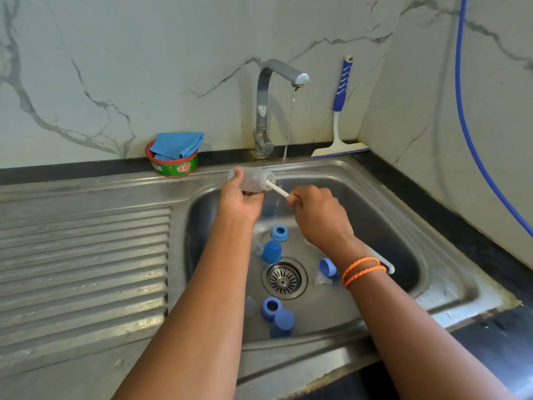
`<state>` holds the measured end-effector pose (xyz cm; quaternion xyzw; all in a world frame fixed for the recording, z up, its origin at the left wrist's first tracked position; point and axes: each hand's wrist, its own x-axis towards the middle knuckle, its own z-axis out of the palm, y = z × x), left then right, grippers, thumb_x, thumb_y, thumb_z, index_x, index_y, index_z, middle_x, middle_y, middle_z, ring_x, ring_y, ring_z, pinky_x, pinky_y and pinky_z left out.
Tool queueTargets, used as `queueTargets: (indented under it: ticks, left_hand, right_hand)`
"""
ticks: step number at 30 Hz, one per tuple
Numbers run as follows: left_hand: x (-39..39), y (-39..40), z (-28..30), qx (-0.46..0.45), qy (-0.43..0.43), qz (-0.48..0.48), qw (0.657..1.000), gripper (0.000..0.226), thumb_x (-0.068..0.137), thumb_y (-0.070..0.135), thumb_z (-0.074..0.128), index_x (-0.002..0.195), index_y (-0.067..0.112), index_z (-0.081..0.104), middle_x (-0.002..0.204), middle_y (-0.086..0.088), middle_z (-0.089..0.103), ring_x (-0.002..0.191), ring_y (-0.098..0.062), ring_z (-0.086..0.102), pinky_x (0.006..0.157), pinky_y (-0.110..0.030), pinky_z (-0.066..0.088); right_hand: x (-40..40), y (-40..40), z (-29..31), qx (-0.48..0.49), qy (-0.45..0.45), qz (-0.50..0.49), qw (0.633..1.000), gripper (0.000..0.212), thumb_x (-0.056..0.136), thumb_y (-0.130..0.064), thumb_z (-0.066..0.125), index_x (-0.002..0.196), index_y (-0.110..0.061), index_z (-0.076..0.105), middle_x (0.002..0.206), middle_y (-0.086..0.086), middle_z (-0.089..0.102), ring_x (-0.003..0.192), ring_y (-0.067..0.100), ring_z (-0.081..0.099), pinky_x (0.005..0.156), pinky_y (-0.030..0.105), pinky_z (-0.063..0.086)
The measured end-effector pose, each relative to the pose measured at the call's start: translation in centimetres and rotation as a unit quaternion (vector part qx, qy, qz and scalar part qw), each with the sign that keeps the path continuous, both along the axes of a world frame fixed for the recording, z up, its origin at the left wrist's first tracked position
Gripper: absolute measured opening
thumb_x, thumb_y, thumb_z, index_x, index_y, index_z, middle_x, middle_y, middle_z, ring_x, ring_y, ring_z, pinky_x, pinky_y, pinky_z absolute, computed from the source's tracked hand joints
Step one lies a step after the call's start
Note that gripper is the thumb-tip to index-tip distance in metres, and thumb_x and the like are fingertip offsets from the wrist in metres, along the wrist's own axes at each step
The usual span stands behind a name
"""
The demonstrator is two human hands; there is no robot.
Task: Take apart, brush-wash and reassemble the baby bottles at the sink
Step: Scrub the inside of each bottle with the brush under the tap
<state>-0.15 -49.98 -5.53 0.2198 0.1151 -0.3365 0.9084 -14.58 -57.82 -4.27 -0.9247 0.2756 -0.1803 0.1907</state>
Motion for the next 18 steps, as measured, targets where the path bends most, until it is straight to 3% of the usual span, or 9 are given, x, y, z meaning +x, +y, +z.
queueTargets:
  ticks: [4,8,10,14,16,18]
  left_hand:
    - [-0.4,-0.2,0.4,0.031,-0.035,-0.011,0.999,0.051,0.102,0.016,0.065,0.145,0.005,0.040,0.124,-0.023,0.056,0.109,-0.040,0.062,0.090,-0.061,0.055]
    - [-0.2,0.0,0.3,0.038,-0.038,-0.002,0.999,0.051,0.102,0.018,0.061,0.147,0.007,0.041,0.133,-0.022,0.052,0.119,-0.040,0.058,0.100,-0.062,0.052]
    - [-0.3,0.1,0.0,0.041,-0.041,0.008,0.998,0.050,0.100,0.023,0.058,0.147,0.010,0.044,0.132,-0.020,0.052,0.116,-0.037,0.059,0.097,-0.057,0.053]
    - [-0.6,0.1,0.6,0.055,-0.061,-0.011,0.997,0.056,0.093,0.041,0.074,0.134,0.008,0.055,0.112,-0.016,0.063,0.101,-0.031,0.065,0.087,-0.045,0.058]
    - [-0.8,0.0,1.1,0.069,-0.071,-0.025,0.995,0.054,0.091,0.040,0.078,0.128,0.008,0.056,0.110,-0.016,0.063,0.100,-0.031,0.065,0.082,-0.044,0.059]
    - [-1.0,-0.2,1.3,0.072,-0.070,-0.018,0.995,0.045,0.091,0.036,0.078,0.121,0.011,0.058,0.104,-0.015,0.061,0.090,-0.027,0.064,0.067,-0.038,0.059]
  right_hand:
    - [0.5,-0.2,0.8,-0.043,0.047,-0.016,0.998,0.020,0.110,-0.034,0.050,0.104,-0.023,0.066,0.093,0.006,0.061,0.078,0.028,0.061,0.068,0.040,0.047]
    - [-0.1,-1.2,1.1,-0.020,0.077,0.048,0.996,0.021,0.108,-0.033,0.051,0.095,-0.024,0.066,0.086,0.005,0.061,0.074,0.028,0.062,0.067,0.045,0.052]
    - [-0.4,-1.5,1.3,-0.008,0.084,0.067,0.994,0.023,0.107,-0.030,0.052,0.092,-0.024,0.067,0.085,0.005,0.062,0.074,0.030,0.062,0.068,0.047,0.054]
    - [-0.1,-0.6,1.3,0.036,0.038,0.082,0.995,0.023,0.105,-0.024,0.053,0.090,-0.023,0.071,0.081,0.004,0.064,0.070,0.026,0.060,0.065,0.045,0.051]
    - [0.1,0.0,0.9,0.040,-0.001,0.070,0.997,0.024,0.106,-0.023,0.051,0.093,-0.019,0.071,0.082,0.007,0.064,0.070,0.029,0.061,0.065,0.047,0.053]
    - [0.1,0.5,0.7,0.032,-0.030,0.048,0.998,0.025,0.107,-0.026,0.051,0.095,-0.014,0.069,0.084,0.009,0.064,0.070,0.032,0.062,0.064,0.049,0.053]
